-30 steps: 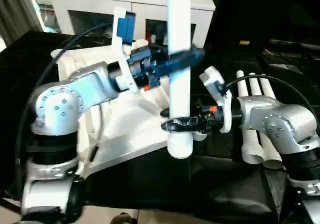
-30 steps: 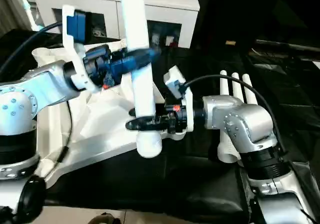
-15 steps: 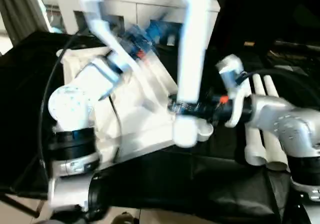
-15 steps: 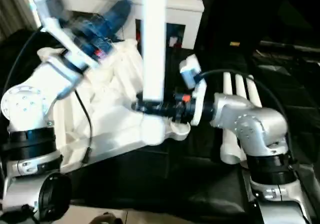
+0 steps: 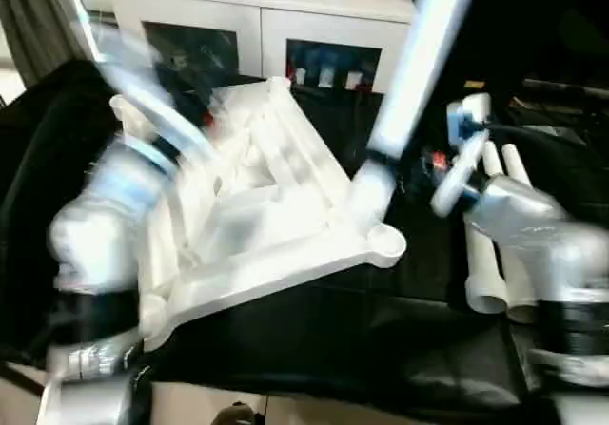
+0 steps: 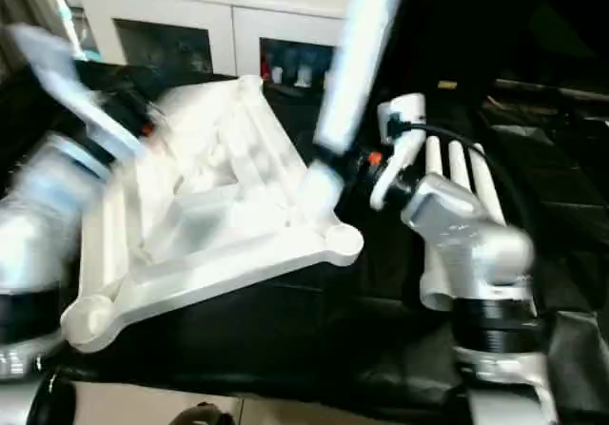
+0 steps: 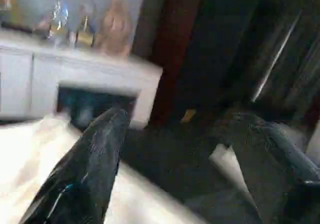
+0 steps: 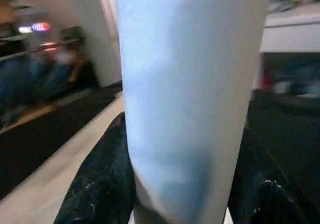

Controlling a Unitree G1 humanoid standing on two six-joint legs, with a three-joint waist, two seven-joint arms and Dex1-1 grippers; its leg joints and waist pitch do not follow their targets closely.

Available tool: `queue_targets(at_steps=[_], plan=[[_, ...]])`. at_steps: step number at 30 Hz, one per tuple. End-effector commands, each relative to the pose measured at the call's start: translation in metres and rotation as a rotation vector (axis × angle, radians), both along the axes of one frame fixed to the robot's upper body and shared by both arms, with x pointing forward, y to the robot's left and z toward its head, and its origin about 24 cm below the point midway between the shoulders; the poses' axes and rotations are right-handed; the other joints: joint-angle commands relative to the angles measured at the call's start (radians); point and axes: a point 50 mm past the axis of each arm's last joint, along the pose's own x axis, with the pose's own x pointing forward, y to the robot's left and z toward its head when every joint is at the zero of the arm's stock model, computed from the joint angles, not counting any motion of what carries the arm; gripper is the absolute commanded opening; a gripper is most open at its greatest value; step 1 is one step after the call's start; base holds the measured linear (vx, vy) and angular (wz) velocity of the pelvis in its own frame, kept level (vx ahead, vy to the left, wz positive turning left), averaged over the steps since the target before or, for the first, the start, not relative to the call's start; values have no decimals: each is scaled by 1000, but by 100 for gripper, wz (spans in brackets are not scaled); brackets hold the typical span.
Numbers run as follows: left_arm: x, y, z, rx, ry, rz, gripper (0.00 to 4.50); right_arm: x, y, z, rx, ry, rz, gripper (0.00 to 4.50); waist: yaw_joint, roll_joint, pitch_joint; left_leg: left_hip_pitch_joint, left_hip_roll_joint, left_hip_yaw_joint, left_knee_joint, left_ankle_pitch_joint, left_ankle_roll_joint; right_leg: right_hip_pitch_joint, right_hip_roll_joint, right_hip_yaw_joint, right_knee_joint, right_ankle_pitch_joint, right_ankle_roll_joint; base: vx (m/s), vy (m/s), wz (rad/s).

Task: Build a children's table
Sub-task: Pick table leg, then insert table leg to table base

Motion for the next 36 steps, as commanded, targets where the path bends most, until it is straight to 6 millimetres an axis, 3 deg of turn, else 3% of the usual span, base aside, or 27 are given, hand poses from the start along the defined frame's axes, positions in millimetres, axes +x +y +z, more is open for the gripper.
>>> queue_targets(at_steps=[1, 2, 3, 4, 10, 11, 12, 13, 14, 15, 16, 19, 21, 22, 25, 27, 28, 32, 33, 34, 36], plan=[[-3, -6, 1, 168, -59, -67, 369, 3, -10, -4, -26, 20, -78, 185, -12, 6, -75, 42, 83, -43, -100, -265, -124, 18, -81, 36, -78, -149, -119, 0, 0, 0], [-3, -6, 1, 168, -59, -67, 369, 3, -10, -4, -26, 20, -78, 185, -10, 10, -76, 41, 81, -43, -99, -251, -115, 18, -81, 36, -74, -128, -127, 0, 0, 0], [-6, -8, -7, 292, -78, -106, 369, 4, -11, -10, -27, 58, -90, 185, -13, 3, -76, 39, 80, -39, -97, -238, -107, 20, -80, 36, -72, -111, -134, 0, 0, 0], [-8, -9, -14, 383, -91, -142, 369, 5, -10, -13, -29, 76, -99, 185, -13, 3, -75, 36, 79, -36, -94, -213, -80, 21, -84, 39, -77, -101, -141, 0, 0, 0], [-36, -32, -53, 439, 39, -535, 369, 6, -4, -31, -116, 86, -75, 185, -12, 10, -79, 39, 79, -28, -90, -186, -73, 19, -84, 38, -67, -48, -194, 0, 0, 0], [-38, -35, -59, 448, 85, -564, 369, 5, -5, -31, -125, 81, -70, 185, -14, 22, -79, 40, 79, -28, -89, -193, -76, 16, -83, 38, -63, -47, -197, 0, 0, 0], [-39, -37, -64, 458, 129, -589, 369, 5, -6, -31, -134, 77, -66, 185, -15, 16, -74, 40, 79, -27, -92, -224, -78, 16, -80, 38, -67, -70, -200, 0, 0, 0], [-38, -43, -71, 486, 202, -616, 369, 6, -8, -19, -146, 44, -56, 185, -14, 76, -76, 45, 77, -34, -88, -259, -101, 10, -83, 41, -59, -96, -199, 0, 0, 0], [-36, -44, -72, 492, 211, -621, 369, 7, -8, -16, -145, 36, -54, 185, -25, 48, -70, 49, 76, -27, -94, -300, -101, 7, -71, 38, -79, -129, -189, 0, 0, 0], [-36, -44, -72, 495, 215, -623, 369, 8, -8, -14, -144, 32, -53, 185, -26, 49, -67, 50, 77, -32, -95, -331, -111, 9, -73, 39, -75, -153, -193, 0, 0, 0], [-34, -48, -78, 482, 229, -613, 340, 7, -9, -13, -160, 30, -70, 185, -28, 41, -70, 40, 74, -32, -92, -311, -95, 23, -83, 44, -77, -179, -197, 0, 0, 0], [-30, -55, -91, 509, 253, -592, 333, 3, -10, -15, -166, 42, -77, 185, -34, 46, -69, 35, 75, -32, -90, -278, -71, 25, -86, 47, -86, -211, -187, 0, 0, 0], [-32, -55, -95, 529, 281, -601, 297, -1, -8, -22, -196, 36, -68, 185, -38, 47, -73, 31, 79, -33, -89, -251, -57, 25, -87, 46, -84, -193, -187, 0, 0, 0], [-33, -54, -96, 573, 301, -592, 288, -4, -6, -26, -204, 35, -68, 185, -42, 55, -74, 29, 78, -34, -88, -241, -54, 26, -84, 44, -82, -168, -194, 0, 0, 0], [-33, -54, -98, 591, 323, -595, 266, -5, -5, -26, -192, 43, -61, 185, -57, 47, -77, 26, 75, -31, -83, -213, -33, 30, -80, 42, -78, -112, -223, 0, 0, 0], [-35, -55, -103, 575, 370, -599, 250, -7, -5, -31, -196, 79, -51, 185, -57, 54, -76, 27, 75, -31, -82, -204, -22, 29, -80, 41, -79, -108, -232, 0, 0, 0], [-33, -55, -105, 589, 391, -574, 250, -8, -6, -34, -224, 96, -45, 185, -57, 52, -75, 29, 76, -30, -81, -208, -16, 28, -79, 41, -80, -124, -240, 0, 0, 0], [-32, -52, -107, 612, 404, -541, 205, -14, -5, -32, -217, 86, 3, 185, -54, 50, -74, 30, 79, -29, -81, -214, -9, 27, -80, 43, -83, -142, -237, 0, 0, 0], [-32, -50, -109, 631, 409, -530, 198, -14, -5, -31, -210, 84, 0, 185, -55, 39, -73, 29, 79, -28, -82, -213, -4, 28, -80, 43, -86, -145, -235, 0, 0, 0], [-32, -49, -110, 644, 413, -524, 198, -14, -5, -30, -204, 83, -1, 185, -52, 44, -74, 30, 80, -29, -81, -200, 3, 27, -82, 42, -83, -151, -231, 0, 0, 0], [-33, -48, -111, 660, 425, -521, 172, -13, -6, -30, -208, 81, -5, 185, -53, 40, -72, 30, 80, -28, -82, -204, 2, 25, -82, 42, -85, -169, -228, 0, 0, 0]])
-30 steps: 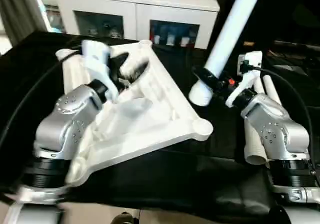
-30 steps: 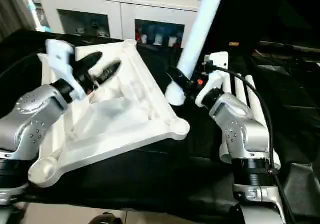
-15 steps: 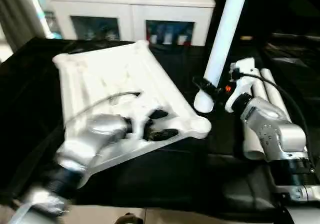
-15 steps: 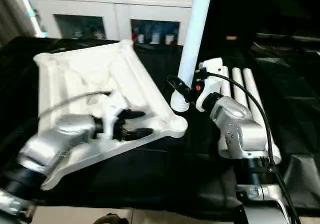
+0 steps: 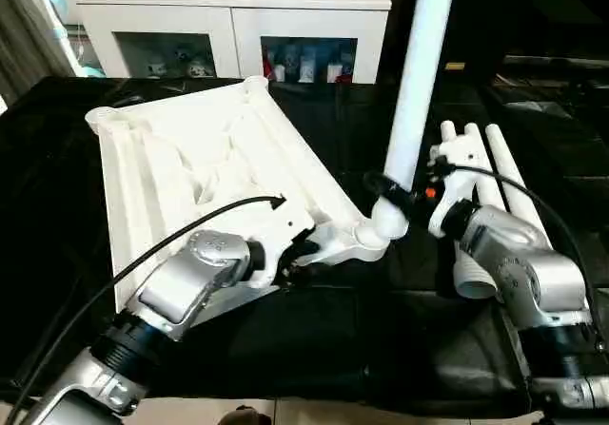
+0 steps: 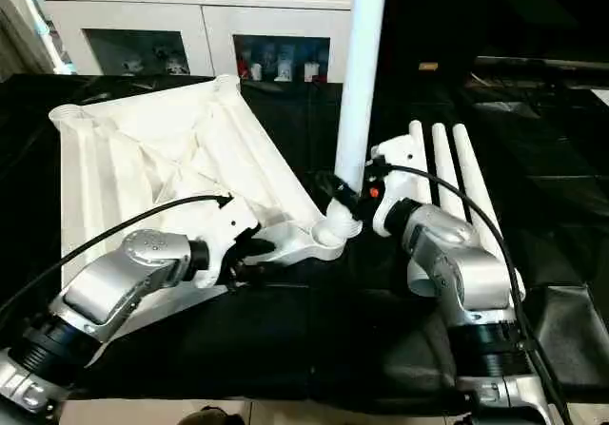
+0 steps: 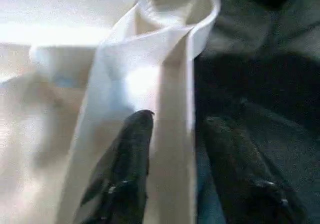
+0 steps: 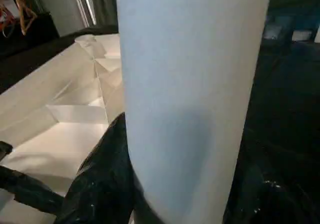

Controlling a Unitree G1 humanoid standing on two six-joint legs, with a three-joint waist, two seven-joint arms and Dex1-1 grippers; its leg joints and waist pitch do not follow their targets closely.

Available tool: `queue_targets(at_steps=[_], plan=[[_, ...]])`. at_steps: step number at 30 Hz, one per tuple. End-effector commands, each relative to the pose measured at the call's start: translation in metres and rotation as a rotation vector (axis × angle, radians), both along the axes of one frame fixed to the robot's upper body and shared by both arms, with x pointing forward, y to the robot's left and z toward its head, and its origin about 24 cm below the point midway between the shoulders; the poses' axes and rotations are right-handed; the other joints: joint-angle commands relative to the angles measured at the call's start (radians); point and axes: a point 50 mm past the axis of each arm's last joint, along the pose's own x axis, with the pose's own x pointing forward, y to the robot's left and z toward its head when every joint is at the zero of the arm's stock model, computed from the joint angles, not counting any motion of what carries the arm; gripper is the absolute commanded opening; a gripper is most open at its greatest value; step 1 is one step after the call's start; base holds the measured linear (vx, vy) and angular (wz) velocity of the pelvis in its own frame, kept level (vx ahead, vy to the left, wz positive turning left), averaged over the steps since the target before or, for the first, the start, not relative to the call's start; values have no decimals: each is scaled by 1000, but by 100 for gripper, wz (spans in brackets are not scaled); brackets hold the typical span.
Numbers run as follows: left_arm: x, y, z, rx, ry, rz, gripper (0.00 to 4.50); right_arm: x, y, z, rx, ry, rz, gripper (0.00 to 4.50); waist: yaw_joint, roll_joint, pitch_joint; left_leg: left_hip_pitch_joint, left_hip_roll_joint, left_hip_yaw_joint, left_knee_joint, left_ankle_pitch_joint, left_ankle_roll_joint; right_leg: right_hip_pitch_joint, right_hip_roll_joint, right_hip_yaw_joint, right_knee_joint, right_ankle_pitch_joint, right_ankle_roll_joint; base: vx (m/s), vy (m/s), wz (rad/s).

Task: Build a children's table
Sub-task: Insert table leg to table base

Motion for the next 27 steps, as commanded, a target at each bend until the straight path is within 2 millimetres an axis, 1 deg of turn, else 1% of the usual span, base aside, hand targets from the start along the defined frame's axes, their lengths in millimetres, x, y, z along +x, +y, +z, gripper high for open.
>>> queue_targets(at_steps=[1, 2, 5, 6, 7, 8, 9, 10, 11, 13, 15, 16, 17, 18, 19, 21, 23, 24, 25, 26, 27], plan=[[0, 1, -2, 45, 5, 5, 172, 2, -1, 8, 1, -31, -3, 185, 1, -11, -72, 31, 76, -34, -78, -211, 1, 29, -84, 39, -88, -189, -219, 0, 0, 0], [0, 1, -2, 48, 4, 7, 156, 2, -1, 8, 1, -31, -4, 185, 1, -10, -72, 32, 76, -34, -78, -212, -1, 29, -85, 39, -88, -195, -217, 0, 0, 0], [0, 2, -3, 54, 9, 16, 151, 3, 0, 9, 1, -33, -2, 185, 2, -11, -72, 31, 76, -35, -79, -213, -4, 29, -86, 40, -88, -204, -213, 0, 0, 0], [0, 2, -3, 66, 13, 9, 128, 4, 1, 10, 1, -35, -1, 185, 2, -11, -73, 29, 76, -35, -79, -207, -3, 30, -86, 40, -88, -198, -212, 0, 0, 0], [0, 2, -3, 68, 13, 8, 119, 4, 1, 10, 1, -35, 0, 185, 3, -6, -74, 29, 76, -36, -79, -204, -4, 29, -86, 40, -86, -193, -212, 0, 0, 0], [-1, 3, -3, 78, 14, 0, 116, 4, 1, 10, 0, -36, -1, 185, 2, -8, -73, 30, 76, -36, -79, -206, -3, 29, -85, 39, -88, -188, -211, 0, 0, 0], [-1, 3, -4, 85, 16, -5, 114, 4, 1, 10, 0, -36, -1, 185, 2, -6, -74, 30, 76, -36, -79, -205, -3, 29, -85, 39, -87, -181, -213, 0, 0, 0], [-2, 3, -4, 90, 22, -10, 109, 4, 1, 10, 1, -35, -2, 185, 1, -8, -74, 30, 76, -36, -79, -206, -2, 29, -85, 39, -87, -176, -215, 0, 0, 0], [-2, 3, -5, 93, 25, -14, 98, 3, 1, 10, 1, -35, -2, 185, 2, -4, -73, 29, 75, -36, -79, -209, -4, 29, -85, 39, -86, -177, -216, 0, 0, 0], [-3, 4, -7, 99, 27, -18, 76, 3, 1, 10, 2, -34, -2, 185, 1, -6, -73, 30, 76, -36, -80, -218, -5, 29, -86, 40, -88, -189, -216, 0, 0, 0], [-3, 5, -7, 103, 28, -20, 71, 2, 1, 10, 1, -34, -2, 185, 1, -1, -72, 31, 76, -37, -81, -231, -10, 27, -85, 40, -90, -201, -214, 0, 0, 0], [-3, 5, -8, 106, 29, -23, 65, 2, 1, 10, 1, -34, -2, 185, 0, -3, -72, 32, 76, -37, -81, -237, -14, 27, -85, 40, -90, -203, -214, 0, 0, 0], [-3, 6, -9, 109, 30, -25, 53, 2, 0, 10, 2, -33, -1, 185, 0, 1, -72, 32, 76, -38, -81, -238, -15, 27, -85, 40, -89, -202, -214, 0, 0, 0], [-3, 6, -9, 109, 30, -25, 40, 1, 0, 10, 2, -33, -1, 185, -1, -2, -72, 31, 76, -38, -82, -242, -17, 28, -85, 40, -90, -204, -213, 0, 0, 0], [-3, 6, -9, 107, 30, -26, 31, 1, 0, 10, 3, -33, 0, 185, -1, -1, -72, 32, 76, -38, -82, -243, -18, 28, -85, 40, -90, -202, -214, 0, 0, 0], [-3, 7, -9, 107, 28, -31, 28, 0, 1, 9, 9, -26, 13, 185, -1, -1, -73, 32, 77, -39, -83, -244, -19, 27, -84, 40, -89, -197, -217, 0, 0, 0], [-3, 9, -11, 104, 30, -48, 2, -2, 2, 8, 15, -10, 44, 185, -1, -2, -72, 31, 76, -38, -83, -246, -17, 28, -85, 40, -89, -196, -218, 0, 0, 0], [-3, 9, -11, 104, 30, -48, 2, -2, 2, 8, 15, -10, 44, 185, -1, -3, -72, 31, 76, -38, -83, -252, -15, 28, -85, 41, -91, -208, -215, 0, 0, 0], [-6, 13, -15, 59, 48, -67, 0, -9, 5, 5, 35, 31, 132, 185, 0, -5, -71, 31, 76, -38, -83, -253, -12, 29, -86, 41, -92, -217, -212, 0, 0, 0], [-6, 13, -16, 57, 47, -69, 0, -9, 5, 5, 36, 33, 136, 185, 1, -6, -70, 31, 76, -39, -83, -253, -10, 29, -87, 42, -94, -221, -211, 0, 0, 0], [-7, 15, -17, 30, 35, -102, 0, -12, 6, 4, 39, 50, 176, 185, 2, -5, -70, 31, 76, -40, -83, -259, -4, 30, -88, 42, -97, -235, -206, 0, 0, 0]])
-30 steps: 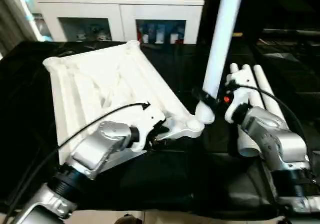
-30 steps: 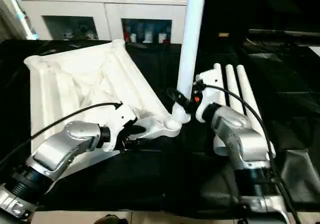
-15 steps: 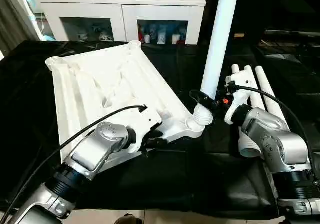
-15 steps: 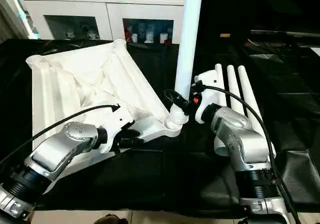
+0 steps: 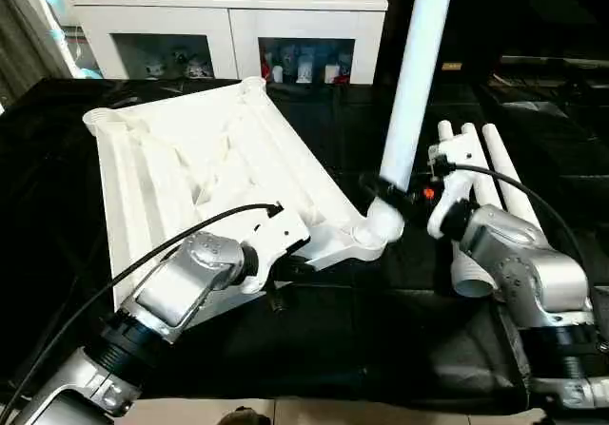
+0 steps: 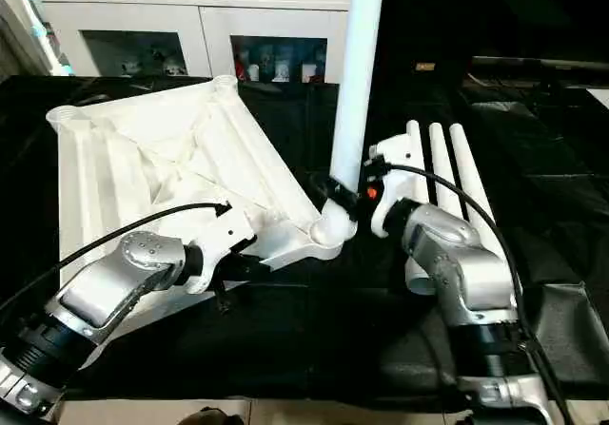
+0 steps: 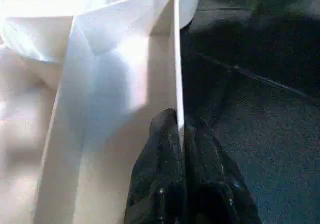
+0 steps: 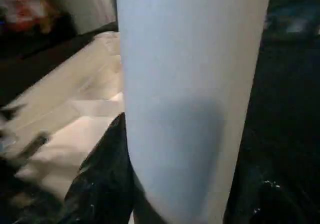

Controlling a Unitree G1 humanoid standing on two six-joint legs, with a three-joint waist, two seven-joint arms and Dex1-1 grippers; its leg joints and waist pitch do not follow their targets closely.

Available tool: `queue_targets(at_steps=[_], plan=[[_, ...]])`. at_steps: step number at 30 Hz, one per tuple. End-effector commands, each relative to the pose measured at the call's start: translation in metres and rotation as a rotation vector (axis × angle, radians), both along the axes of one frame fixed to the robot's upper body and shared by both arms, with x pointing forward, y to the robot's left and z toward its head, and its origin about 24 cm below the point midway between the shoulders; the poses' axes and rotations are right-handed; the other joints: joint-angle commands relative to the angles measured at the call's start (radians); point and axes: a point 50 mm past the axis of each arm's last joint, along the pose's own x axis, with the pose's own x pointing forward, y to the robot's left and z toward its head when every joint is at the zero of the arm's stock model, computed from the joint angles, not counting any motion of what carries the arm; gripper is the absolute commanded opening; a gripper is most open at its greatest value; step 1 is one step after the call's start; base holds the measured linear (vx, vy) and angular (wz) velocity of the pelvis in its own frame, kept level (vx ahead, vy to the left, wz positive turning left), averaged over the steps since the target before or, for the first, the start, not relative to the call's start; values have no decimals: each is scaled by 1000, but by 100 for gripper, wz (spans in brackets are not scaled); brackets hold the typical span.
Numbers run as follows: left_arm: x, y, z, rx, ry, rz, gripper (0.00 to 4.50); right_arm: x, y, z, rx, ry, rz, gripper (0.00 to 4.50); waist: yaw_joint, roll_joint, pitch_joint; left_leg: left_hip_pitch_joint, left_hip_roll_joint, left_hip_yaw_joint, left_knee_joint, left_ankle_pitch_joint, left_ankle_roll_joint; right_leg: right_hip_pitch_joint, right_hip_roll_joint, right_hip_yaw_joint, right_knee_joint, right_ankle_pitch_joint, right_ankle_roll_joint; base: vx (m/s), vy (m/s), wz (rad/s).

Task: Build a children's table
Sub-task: Insert table leg to table base

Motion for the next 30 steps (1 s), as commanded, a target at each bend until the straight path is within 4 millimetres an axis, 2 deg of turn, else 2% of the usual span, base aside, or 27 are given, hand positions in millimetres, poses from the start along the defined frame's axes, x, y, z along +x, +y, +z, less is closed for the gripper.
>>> queue_targets(at_steps=[1, 2, 3, 4, 5, 7, 8, 9, 10, 12, 13, 15, 17, 23, 24, 25, 26, 27, 29, 30], plan=[[-4, 9, -9, -35, 16, -31, 0, -6, 4, 4, 14, 8, 84, 185, 1, -9, -67, 29, 78, -40, -85, -260, -7, 28, -87, 42, -94, -241, -201, 0, 0, 0], [-4, 9, -9, -35, 16, -31, 0, -6, 4, 4, 14, 8, 84, 185, 1, -9, -67, 30, 77, -38, -84, -267, -8, 25, -89, 42, -97, -264, -197, 0, 0, 0], [-10, 22, -9, -29, 16, -74, 0, -10, 5, 4, 11, 19, 145, 185, 2, -12, -65, 31, 77, -39, -84, -276, -7, 23, -90, 43, -101, -288, -194, 0, 0, 0], [-11, 24, -9, -27, 19, -79, 0, -11, 6, 4, 12, 21, 155, 185, 3, -16, -65, 29, 80, -42, -85, -278, -6, 27, -96, 44, -99, -317, -187, 0, 0, 0], [-14, 31, -7, -17, 24, -96, 0, -12, 7, 5, 16, 29, 191, 185, -1, -22, -65, 28, 80, -41, -88, -273, -8, 26, -92, 41, -99, -334, -180, 0, 0, 0], [-16, 36, -5, -13, 15, -109, 0, -13, 9, 5, 16, 37, 219, 185, 0, -13, -64, 33, 81, -39, -88, -279, -12, 17, -89, 42, -98, -333, -183, 0, 0, 0], [-15, 39, -3, -14, 6, -103, 0, -12, 10, 3, 10, 41, 225, 185, 0, -13, -64, 36, 81, -38, -88, -284, -15, 15, -89, 43, -99, -334, -185, 0, 0, 0], [-15, 41, -2, -16, 0, -100, 0, -10, 12, 1, 3, 45, 228, 185, -3, -28, -64, 33, 81, -37, -89, -281, -14, 18, -90, 42, -97, -331, -188, 0, 0, 0], [-14, 42, -1, -18, -1, -99, 0, -9, 13, -1, -1, 52, 232, 185, -2, -25, -63, 33, 81, -37, -89, -278, -15, 15, -92, 42, -97, -339, -190, 0, 0, 0], [-14, 43, -1, -16, -5, -97, 0, -9, 14, -3, -7, 62, 243, 185, -3, -24, -64, 32, 81, -38, -89, -271, -19, 17, -93, 41, -96, -337, -188, 0, 0, 0], [-14, 44, -1, -13, -11, -95, 0, -9, 17, -5, -10, 72, 259, 185, -5, -36, -63, 34, 81, -36, -89, -276, -18, 14, -91, 42, -97, -338, -186, 0, 0, 0], [-14, 45, -2, -13, -12, -92, 0, -9, 18, -6, -8, 79, 269, 185, -1, -32, -64, 33, 81, -35, -87, -265, -16, 15, -95, 43, -97, -336, -186, 0, 0, 0], [-13, 44, -4, -14, -19, -87, 0, -9, 21, -8, -7, 90, 288, 185, -2, -43, -63, 32, 81, -33, -87, -253, -9, 16, -93, 43, -97, -328, -183, 0, 0, 0], [-13, 43, -3, -25, -24, -103, 0, -5, 24, -12, -30, 89, 280, 185, -2, -39, -62, 34, 81, -34, -87, -273, -19, 12, -96, 44, -100, -369, -176, 0, 0, 0], [-13, 42, -3, -22, -25, -111, 0, -1, 25, -15, -34, 87, 264, 185, -1, -33, -62, 35, 81, -36, -88, -279, -26, 10, -95, 44, -98, -373, -174, 0, 0, 0], [-13, 42, -3, -21, -24, -116, 0, 1, 27, -17, -34, 88, 260, 185, -6, -35, -63, 35, 80, -36, -88, -292, -32, 10, -95, 43, -101, -381, -178, 0, 0, 0], [-12, 42, -3, -21, -24, -118, 0, 2, 28, -19, -37, 85, 255, 185, -5, -35, -63, 33, 80, -36, -89, -291, -32, 12, -95, 43, -100, -379, -177, 0, 0, 0], [-12, 42, -3, -21, -24, -119, 0, 3, 29, -21, -38, 86, 254, 185, -2, -33, -63, 36, 82, -36, -88, -293, -33, 8, -96, 45, -101, -372, -177, 0, 0, 0], [-12, 42, -3, -21, -23, -121, 0, 3, 29, -22, -36, 86, 250, 185, -2, -35, -65, 34, 82, -35, -90, -276, -29, 13, -92, 44, -96, -326, -183, 0, 0, 0], [-11, 42, -3, -18, -23, -124, 0, 4, 29, -23, -33, 86, 237, 185, -1, -30, -66, 35, 82, -35, -90, -272, -28, 13, -93, 44, -94, -313, -186, 0, 0, 0]])
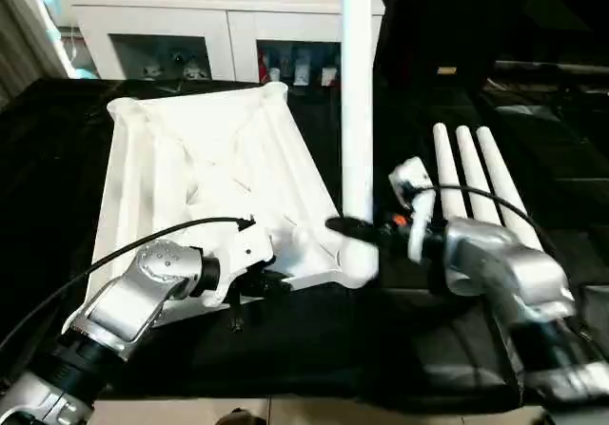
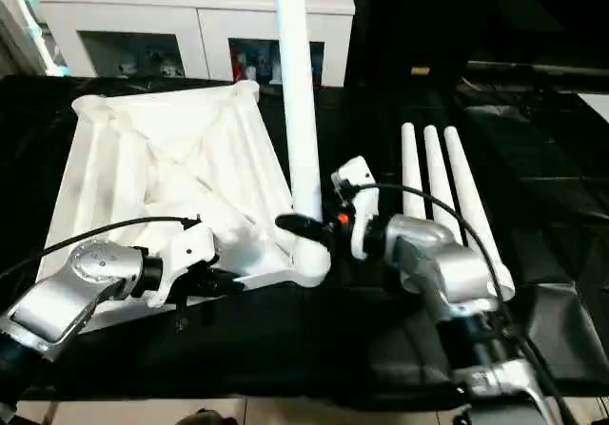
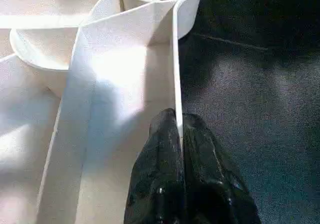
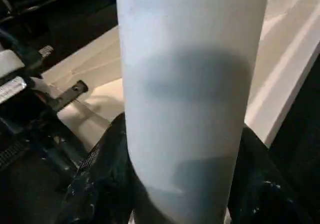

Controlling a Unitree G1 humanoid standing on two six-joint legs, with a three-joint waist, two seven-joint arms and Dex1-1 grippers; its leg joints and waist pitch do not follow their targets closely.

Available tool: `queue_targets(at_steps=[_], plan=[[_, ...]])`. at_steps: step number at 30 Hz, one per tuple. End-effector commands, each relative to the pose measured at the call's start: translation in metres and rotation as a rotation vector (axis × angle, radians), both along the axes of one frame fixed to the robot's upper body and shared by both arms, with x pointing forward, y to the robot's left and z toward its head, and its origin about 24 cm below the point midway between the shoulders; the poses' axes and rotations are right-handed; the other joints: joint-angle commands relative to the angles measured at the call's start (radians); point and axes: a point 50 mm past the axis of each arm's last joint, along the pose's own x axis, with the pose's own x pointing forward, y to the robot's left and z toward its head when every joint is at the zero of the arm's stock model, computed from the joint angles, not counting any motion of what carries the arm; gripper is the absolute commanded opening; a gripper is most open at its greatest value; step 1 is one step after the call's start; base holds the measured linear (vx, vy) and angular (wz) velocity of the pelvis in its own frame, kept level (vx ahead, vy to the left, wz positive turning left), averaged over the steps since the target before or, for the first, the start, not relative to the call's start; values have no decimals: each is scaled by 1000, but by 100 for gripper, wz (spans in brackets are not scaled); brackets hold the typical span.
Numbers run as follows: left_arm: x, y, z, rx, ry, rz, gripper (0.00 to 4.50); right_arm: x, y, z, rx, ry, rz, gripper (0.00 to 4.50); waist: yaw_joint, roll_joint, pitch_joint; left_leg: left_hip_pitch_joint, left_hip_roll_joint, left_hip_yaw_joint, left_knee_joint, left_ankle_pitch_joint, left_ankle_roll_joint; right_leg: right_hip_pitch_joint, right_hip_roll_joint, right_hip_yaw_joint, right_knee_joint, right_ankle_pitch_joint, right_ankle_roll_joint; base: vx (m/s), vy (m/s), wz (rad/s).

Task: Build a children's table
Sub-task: Insert table leg to table base

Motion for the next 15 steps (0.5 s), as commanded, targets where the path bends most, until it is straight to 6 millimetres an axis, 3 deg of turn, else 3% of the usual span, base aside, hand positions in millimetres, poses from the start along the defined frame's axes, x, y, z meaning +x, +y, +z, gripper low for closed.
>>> queue_targets(at_steps=[1, 4, 7, 10, 12, 15], plan=[[3, 5, -2, -4, 0, 20, 0, 4, 2, 0, -2, -12, -14, 185, -1, -11, -63, 31, 80, -37, -84, -269, -26, 17, -91, 44, -95, -294, -196, 0, 0, 0], [5, 3, -1, 0, -12, 14, 0, 5, 2, -1, 6, -9, -21, 185, -1, -11, -62, 32, 79, -37, -85, -275, -21, 17, -91, 44, -98, -310, -194, 0, 0, 0], [11, -3, 2, -9, -3, 30, 56, 5, 2, -2, 12, -12, -18, 185, 0, -7, -61, 36, 80, -38, -84, -301, -30, 13, -93, 45, -102, -361, -185, 0, 0, 0], [14, -10, 3, -10, -10, 16, 56, 5, 2, -3, 16, -12, -19, 185, 1, -5, -60, 37, 81, -41, -87, -330, -45, 12, -95, 45, -105, -386, -183, 0, 0, 0], [18, -14, 2, 9, -42, 27, 91, 5, 3, -3, 20, -13, -19, 185, -3, -5, -63, 32, 83, -45, -92, -327, -50, 17, -92, 42, -100, -356, -181, 0, 0, 0], [21, -19, 0, 29, -64, 33, 95, 5, 4, -3, 24, -15, -20, 185, -1, -5, -65, 34, 81, -41, -88, -312, -42, 17, -91, 44, -99, -296, -190, 0, 0, 0]])
